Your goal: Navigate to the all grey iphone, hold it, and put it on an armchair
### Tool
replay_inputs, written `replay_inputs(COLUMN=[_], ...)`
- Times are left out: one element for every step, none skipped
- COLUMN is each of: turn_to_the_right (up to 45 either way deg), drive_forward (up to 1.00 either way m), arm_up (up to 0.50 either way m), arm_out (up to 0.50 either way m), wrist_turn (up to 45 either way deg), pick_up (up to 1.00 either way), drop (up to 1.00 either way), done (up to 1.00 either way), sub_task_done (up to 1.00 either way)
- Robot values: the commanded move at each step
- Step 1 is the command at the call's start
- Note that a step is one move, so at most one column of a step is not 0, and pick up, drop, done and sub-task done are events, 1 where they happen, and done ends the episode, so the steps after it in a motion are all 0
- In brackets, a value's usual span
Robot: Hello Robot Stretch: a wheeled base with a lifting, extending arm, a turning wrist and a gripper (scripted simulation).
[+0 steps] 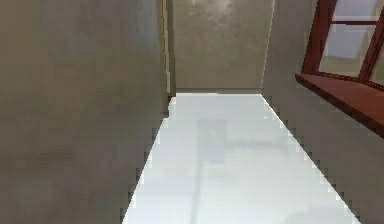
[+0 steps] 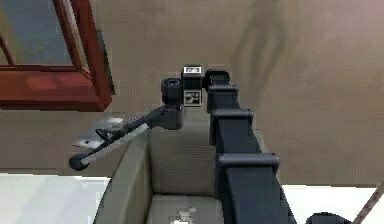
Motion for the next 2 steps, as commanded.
replay_inputs(turn_to_the_right=[0.0, 0.0], drive_forward=[0.00, 0.00], arm_up=[0.00, 0.00], arm_out=[0.00, 0.00], wrist_turn=[45.0, 42.0], pick_up=[0.00, 0.00], drop=[0.00, 0.00], done=[0.00, 0.00], sub_task_done=[0.00, 0.00])
